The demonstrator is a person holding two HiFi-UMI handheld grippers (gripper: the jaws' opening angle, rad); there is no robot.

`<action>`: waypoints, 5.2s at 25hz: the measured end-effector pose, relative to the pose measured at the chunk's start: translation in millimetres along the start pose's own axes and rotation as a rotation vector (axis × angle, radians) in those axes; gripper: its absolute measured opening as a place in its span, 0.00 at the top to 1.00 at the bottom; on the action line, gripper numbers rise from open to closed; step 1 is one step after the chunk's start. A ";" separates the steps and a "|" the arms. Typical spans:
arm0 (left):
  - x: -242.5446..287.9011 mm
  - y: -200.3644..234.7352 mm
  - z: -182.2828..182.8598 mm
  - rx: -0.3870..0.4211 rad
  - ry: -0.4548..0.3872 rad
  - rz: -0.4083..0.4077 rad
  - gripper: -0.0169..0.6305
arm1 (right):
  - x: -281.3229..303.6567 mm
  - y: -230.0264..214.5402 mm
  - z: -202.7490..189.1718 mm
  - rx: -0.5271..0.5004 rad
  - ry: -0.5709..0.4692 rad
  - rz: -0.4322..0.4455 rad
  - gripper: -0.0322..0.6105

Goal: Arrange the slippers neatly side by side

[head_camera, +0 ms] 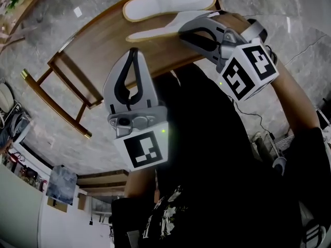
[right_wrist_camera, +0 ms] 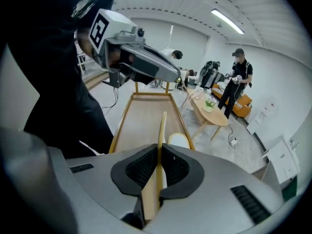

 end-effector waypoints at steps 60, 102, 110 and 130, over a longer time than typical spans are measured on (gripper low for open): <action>-27.3 15.3 -52.1 -0.071 0.108 0.106 0.97 | 50.3 35.2 -6.9 -0.660 -0.030 0.317 0.93; 94.7 14.7 -105.4 0.288 0.318 -0.486 0.97 | 99.5 57.7 -79.1 1.615 -0.571 -0.476 0.87; 123.4 -9.6 -90.3 0.344 0.270 -0.537 0.97 | 62.8 102.7 -69.0 1.604 -0.555 -0.785 0.88; 194.4 -71.8 -78.7 0.507 0.388 -0.664 0.88 | 44.8 144.3 -94.1 1.777 -0.601 -1.001 0.89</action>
Point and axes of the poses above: the fingertips, and each gripper's own axes: x forward along the fingers, y to its left, z out of its top, the point moved 8 cm from there along -x, backward along the fingers, and after that the axes turned 5 degrees about z, right-handed, at the moved point
